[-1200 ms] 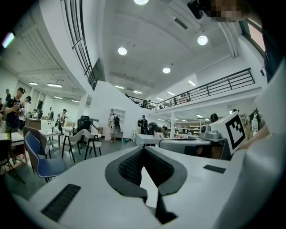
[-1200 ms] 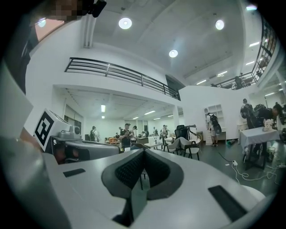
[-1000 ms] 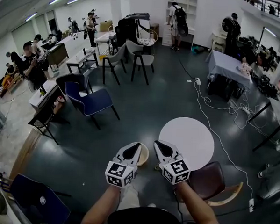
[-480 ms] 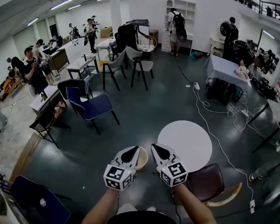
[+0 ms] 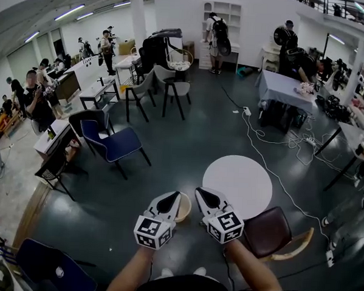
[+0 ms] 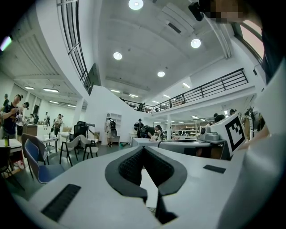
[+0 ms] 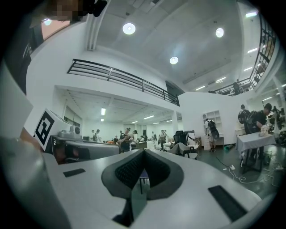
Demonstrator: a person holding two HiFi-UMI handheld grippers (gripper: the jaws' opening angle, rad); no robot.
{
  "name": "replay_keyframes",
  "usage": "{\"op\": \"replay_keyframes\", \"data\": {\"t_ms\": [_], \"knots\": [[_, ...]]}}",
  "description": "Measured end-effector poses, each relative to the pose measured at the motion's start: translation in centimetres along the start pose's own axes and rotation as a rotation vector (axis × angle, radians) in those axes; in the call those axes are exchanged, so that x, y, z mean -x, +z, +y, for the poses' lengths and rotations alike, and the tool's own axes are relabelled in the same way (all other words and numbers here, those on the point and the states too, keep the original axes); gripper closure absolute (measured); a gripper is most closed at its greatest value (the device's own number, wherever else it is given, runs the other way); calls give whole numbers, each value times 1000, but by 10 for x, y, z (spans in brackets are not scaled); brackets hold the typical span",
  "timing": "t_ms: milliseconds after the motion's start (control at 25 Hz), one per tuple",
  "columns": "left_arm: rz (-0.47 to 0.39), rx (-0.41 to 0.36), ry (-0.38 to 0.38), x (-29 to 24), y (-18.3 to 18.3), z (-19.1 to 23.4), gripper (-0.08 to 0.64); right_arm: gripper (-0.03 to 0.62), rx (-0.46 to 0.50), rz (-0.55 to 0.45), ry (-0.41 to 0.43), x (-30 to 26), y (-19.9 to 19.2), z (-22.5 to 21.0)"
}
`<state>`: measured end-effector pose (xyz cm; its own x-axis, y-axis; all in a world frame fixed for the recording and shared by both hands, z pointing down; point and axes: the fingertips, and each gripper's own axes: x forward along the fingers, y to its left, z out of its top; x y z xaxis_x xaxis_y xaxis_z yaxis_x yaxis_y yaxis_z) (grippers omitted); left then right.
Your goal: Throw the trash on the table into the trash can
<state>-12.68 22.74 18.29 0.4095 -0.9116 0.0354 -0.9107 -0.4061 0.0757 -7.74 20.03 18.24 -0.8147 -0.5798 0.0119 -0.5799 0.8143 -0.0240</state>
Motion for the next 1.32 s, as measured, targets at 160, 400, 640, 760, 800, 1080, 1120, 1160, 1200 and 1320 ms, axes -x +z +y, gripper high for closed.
{"op": "replay_keyframes", "data": {"t_ms": [160,400,640,760,800,1080,1120,1160,1200,1320], "knots": [[-9,-12,1,19,8,10,551,574,5,-17,-25,2,10,14],[-16,-7,-13,36,9,21,551,574,7,-18,-59,1,10,26],[-20,-6,-26,40,10,23,551,574,19,-12,-58,-5,12,36],[-21,-10,-26,42,9,25,551,574,28,-13,-55,-8,15,39],[-21,-12,-27,44,10,25,551,574,30,-15,-54,-9,16,41],[-33,-17,-28,59,14,30,551,574,27,-23,-49,-13,19,58],[-33,-18,-29,59,14,30,551,574,27,-23,-47,-15,19,58],[-32,-18,-29,59,14,31,551,574,27,-24,-46,-16,19,58],[-30,-17,-28,58,14,32,551,574,27,-25,-44,-17,19,58],[-29,-3,-28,55,13,35,551,574,22,-30,-39,-20,22,56]]}}
